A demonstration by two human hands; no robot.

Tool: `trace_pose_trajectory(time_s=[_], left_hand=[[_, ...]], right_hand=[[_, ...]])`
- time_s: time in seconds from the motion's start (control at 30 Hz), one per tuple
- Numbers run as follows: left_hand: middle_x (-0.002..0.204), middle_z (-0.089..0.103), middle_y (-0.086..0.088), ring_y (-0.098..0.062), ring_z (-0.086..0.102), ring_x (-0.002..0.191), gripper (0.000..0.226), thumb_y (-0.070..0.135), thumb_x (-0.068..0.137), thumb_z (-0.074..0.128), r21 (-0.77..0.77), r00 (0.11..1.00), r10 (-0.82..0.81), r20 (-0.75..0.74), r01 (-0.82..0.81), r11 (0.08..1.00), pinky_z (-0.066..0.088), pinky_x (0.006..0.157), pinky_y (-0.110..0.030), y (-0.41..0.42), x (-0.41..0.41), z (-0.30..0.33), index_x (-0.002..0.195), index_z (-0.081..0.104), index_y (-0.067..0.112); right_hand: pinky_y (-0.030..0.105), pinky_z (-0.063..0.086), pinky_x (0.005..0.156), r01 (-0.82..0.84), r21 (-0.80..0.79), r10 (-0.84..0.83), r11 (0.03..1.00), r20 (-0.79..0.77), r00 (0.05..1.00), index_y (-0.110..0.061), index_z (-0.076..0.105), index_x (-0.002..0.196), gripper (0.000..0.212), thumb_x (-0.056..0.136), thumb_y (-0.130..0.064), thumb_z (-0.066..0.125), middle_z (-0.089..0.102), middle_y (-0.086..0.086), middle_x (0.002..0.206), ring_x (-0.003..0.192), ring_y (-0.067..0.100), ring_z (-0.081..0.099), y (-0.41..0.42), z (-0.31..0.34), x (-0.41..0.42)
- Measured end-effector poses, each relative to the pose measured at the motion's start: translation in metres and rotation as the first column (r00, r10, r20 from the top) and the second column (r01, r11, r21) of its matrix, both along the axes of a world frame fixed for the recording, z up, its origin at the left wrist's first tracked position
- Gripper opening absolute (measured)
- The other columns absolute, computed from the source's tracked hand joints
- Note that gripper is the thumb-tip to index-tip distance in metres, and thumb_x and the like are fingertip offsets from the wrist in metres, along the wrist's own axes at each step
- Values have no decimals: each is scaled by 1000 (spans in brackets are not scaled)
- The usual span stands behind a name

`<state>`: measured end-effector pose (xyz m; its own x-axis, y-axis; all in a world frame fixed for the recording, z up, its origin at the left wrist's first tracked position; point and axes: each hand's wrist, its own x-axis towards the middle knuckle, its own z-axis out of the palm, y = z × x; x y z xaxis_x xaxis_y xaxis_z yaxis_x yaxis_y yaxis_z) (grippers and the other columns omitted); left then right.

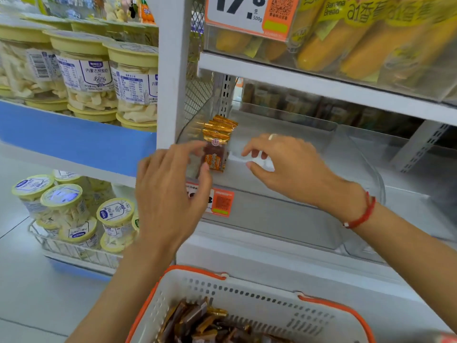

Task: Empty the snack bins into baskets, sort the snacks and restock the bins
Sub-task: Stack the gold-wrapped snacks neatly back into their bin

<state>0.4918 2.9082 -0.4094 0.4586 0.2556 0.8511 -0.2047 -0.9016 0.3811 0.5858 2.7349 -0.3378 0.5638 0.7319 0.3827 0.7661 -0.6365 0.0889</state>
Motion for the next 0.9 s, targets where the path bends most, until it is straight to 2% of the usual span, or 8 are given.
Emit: trace_pose_trajectory(time_s=[0.13,0.23,0.33,0.47,0.6,0.73,0.8,0.9], left_hand=[[84,60,20,-10,65,80,17,32,94,52,50,902,-103,-419,137,989,44,59,-27,-27,-36,-10,106,64,33],[117,60,20,-12,60,107,29,38,98,45,59,530,-125,-839,316,947,49,87,-33,-32,-50,-49,126,53,37],[134,55,9,-17,53,120,32,36,99,45,-46,159,-120,-980,403,914,42,100,-32,-40,-63,-116,129,54,30],[156,31,1,-23,29,142,47,34,100,44,77,191,1,-982,390,918,24,115,-38,-53,-93,-208,145,39,27],[163,4,5,-17,1,150,55,48,101,24,106,128,65,-990,344,933,6,120,-39,-56,-120,-263,154,19,31],[140,55,-2,-22,59,121,80,59,91,-1,165,96,140,-985,335,928,50,93,-42,-60,-127,-282,113,72,35],[117,70,-7,-25,69,98,73,52,98,11,238,198,179,-964,332,913,57,72,-40,-61,-128,-292,85,79,28],[113,70,-7,-27,67,96,53,50,90,30,252,237,179,-955,327,911,55,71,-40,-62,-127,-300,82,76,25]], right_hand=[[29,46,57,-145,-33,146,989,32,989,-29,66,103,17,91,-29,54,65,-12,87,78,13,62,-49,-30,-68],[30,44,73,-27,-306,-77,952,-321,944,-34,57,119,23,99,-36,47,61,-11,103,92,14,59,-76,-88,-97],[32,43,83,6,-531,-340,847,-534,774,-27,56,125,28,98,-28,48,62,1,115,104,23,57,-96,-164,-112],[30,41,62,41,-570,-447,820,-595,668,-15,52,118,22,96,-17,48,56,5,90,76,21,54,-114,-264,-134],[44,37,107,183,-599,-570,779,-555,607,-17,18,153,63,97,-23,47,34,12,150,136,33,32,-132,-349,-150],[43,28,115,264,-595,-619,759,-535,575,-14,11,155,68,98,-28,47,17,11,160,146,31,18,-143,-399,-155],[50,35,110,338,-543,-611,769,-468,638,-7,33,149,78,85,-36,68,35,18,152,140,37,33,-146,-413,-155],[52,57,78,347,-477,-540,807,-360,761,-4,70,112,83,36,-23,97,69,18,108,99,38,66,-150,-432,-148]])
